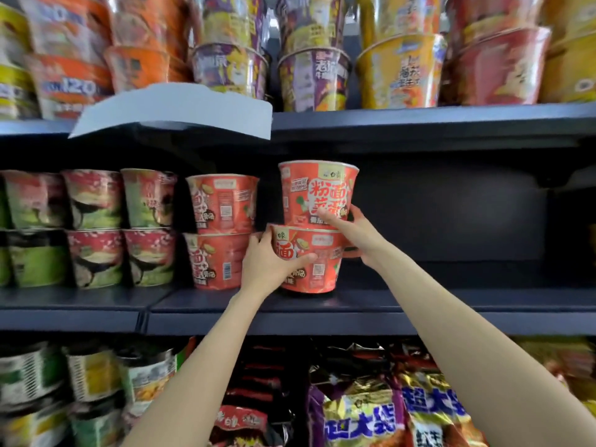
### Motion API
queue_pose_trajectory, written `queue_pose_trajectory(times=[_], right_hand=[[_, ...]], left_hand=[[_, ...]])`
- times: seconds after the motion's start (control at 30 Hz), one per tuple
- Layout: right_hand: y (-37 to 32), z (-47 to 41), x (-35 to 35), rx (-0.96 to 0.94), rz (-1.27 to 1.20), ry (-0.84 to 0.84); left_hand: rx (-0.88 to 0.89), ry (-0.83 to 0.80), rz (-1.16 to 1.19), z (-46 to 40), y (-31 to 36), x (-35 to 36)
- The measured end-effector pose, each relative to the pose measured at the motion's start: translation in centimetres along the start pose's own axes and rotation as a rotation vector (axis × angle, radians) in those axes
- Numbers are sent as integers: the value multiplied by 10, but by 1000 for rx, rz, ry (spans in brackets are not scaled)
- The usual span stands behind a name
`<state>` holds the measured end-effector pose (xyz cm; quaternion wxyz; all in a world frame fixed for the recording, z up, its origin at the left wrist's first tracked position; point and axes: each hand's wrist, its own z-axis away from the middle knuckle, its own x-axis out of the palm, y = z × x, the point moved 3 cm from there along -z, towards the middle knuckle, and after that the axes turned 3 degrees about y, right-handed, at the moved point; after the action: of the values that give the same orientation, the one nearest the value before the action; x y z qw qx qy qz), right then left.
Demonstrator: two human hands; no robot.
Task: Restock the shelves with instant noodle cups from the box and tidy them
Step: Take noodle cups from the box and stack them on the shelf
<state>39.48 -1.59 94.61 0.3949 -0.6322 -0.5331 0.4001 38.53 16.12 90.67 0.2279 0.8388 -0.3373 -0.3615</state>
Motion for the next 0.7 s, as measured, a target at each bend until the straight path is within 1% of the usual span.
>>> queue_pose_trajectory(times=[0.13,0.27,0.43,0.5,0.57,0.63,0.7], right_hand=[[11,-21,21,8,16,-11],[15,-34,37,-18,100,28],[14,-29,40,-63,138,74],[9,-18,36,-164,240,103],[2,0,27,-331,371,137],[-2,27,17,-477,456,160],[-1,56,2,-591,502,170]], left_hand=[[-24,-5,-105,-14,-17,0],[21,0,-72,-15,-27,-3],[38,-14,-45,-15,-28,-2],[25,-40,-60,-13,-29,-2],[40,-15,-136,-6,-28,-5],[94,84,-224,8,-22,-12],[173,193,-244,31,-6,-20]])
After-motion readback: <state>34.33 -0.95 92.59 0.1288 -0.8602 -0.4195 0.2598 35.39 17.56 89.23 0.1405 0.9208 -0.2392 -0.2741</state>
